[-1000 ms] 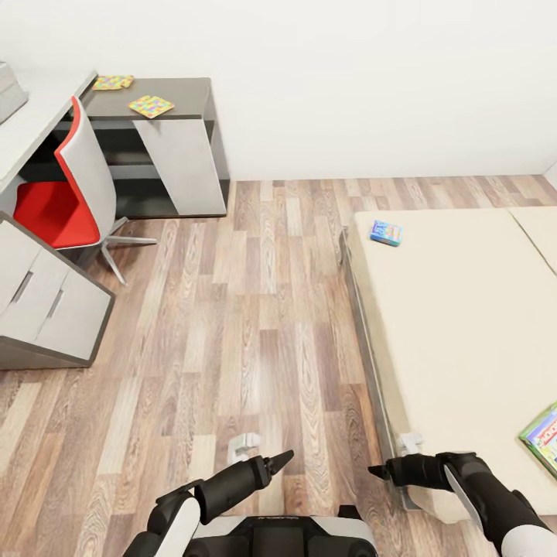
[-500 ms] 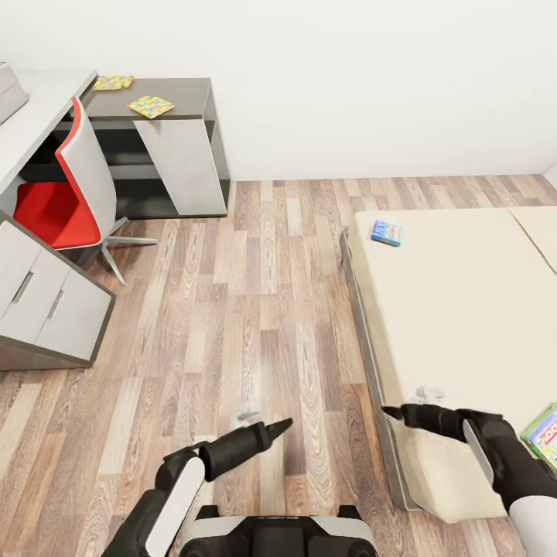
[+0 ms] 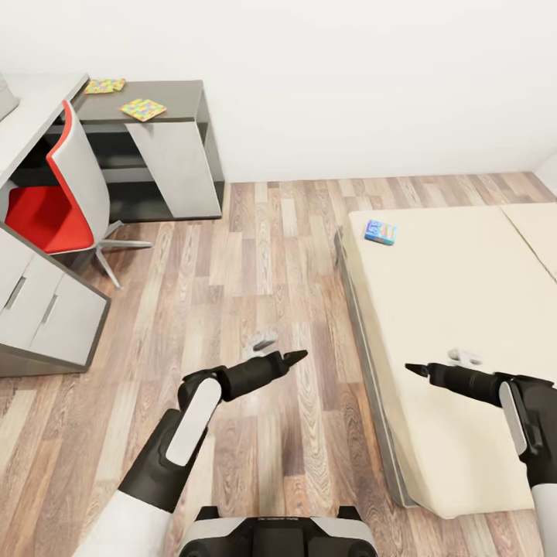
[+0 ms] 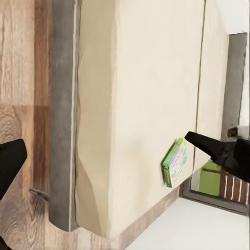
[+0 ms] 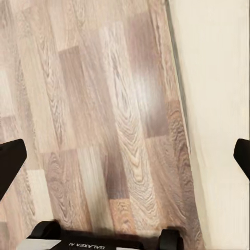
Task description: Put all the toys in the child's room - the three board games (two on the bed and one on the table), the two jigsaw puzzles on the table, and the tennis ball on the table - inside the toy box on the table in the child's room.
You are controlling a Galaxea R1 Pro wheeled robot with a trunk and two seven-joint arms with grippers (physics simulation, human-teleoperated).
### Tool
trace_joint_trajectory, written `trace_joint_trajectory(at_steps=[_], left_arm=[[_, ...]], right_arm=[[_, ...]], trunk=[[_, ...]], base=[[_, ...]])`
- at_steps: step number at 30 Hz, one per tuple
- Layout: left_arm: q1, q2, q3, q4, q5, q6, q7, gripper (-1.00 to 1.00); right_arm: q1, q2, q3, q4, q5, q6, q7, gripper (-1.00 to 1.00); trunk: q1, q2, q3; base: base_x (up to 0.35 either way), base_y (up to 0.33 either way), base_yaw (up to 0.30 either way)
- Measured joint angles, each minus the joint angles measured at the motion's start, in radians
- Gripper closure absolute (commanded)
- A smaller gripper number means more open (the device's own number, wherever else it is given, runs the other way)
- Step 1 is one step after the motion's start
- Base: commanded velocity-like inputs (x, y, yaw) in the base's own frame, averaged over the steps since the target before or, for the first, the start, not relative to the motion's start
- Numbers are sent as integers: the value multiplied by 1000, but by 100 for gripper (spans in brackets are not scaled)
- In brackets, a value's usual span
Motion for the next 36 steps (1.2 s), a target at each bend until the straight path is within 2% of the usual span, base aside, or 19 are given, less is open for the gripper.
trace_joint_trajectory(at_steps=[1, 3, 4, 6, 7, 8, 9, 10, 11, 13, 16, 18, 25, 36], left_arm=[[-1, 0, 0, -1, -1, 0, 1, -100], [-34, -3, -35, -38, 60, 14, 63, -100], [-35, -3, -36, -38, 59, 14, 64, -100], [-56, -4, -64, -64, 115, 23, 139, -100], [-56, -4, -64, -65, 115, 23, 141, -100], [-64, -5, -74, -72, 143, 25, 185, -100], [-64, -5, -74, -72, 143, 25, 186, -100], [-70, -5, -82, -77, 168, 26, 231, -100], [-71, -5, -82, -77, 169, 26, 233, -100], [-81, -5, -93, -80, 210, 27, 315, -100], [-85, -5, -97, -81, 228, 27, 352, -100], [-91, -6, -103, -84, 253, 27, 404, -100], [-97, -6, -110, -91, 280, 26, 460, -100], [-100, -6, -118, -96, 295, 24, 489, -100]], right_arm=[[0, 0, 0, -1, 0, 1, 0, -100], [-1, -2, -11, -33, -1, 31, 0, -100], [-1, -2, -11, -34, -1, 32, 0, -100], [-2, -2, -16, -55, -3, 51, 0, -100], [-2, -2, -17, -55, -2, 52, 0, -100], [-2, -2, -18, -62, -3, 59, 0, -100], [-2, -2, -18, -62, -3, 59, 0, -100], [-2, -1, -20, -68, -4, 64, 0, -100], [-2, -1, -20, -68, -3, 64, 0, -100], [-2, 2, -22, -76, -4, 73, 0, -100], [-1, 4, -22, -80, -4, 75, 0, -100], [1, 6, -23, -85, -4, 79, 0, -100], [6, 8, -25, -90, -4, 83, 0, -100], [10, 6, -26, -95, -3, 85, 0, -100]], trunk=[[0, 0, 0], [0, 0, 2], [0, 0, 2], [0, 0, 3], [0, 0, 3], [0, 0, 4], [0, 0, 4], [0, 0, 4], [0, 0, 5], [0, 0, 5], [0, 0, 5], [0, 0, 6], [0, 0, 6], [0, 0, 6]], base=[[0, 1, -191], [0, 0, -209], [0, 0, -223], [0, 0, -235], [0, 0, -244], [0, 0, -244], [0, 0, -252], [0, 0, -252], [0, 0, -258], [0, 0, -262], [0, 0, -267], [0, 0, -272], [0, 0, -276], [0, 0, -280]])
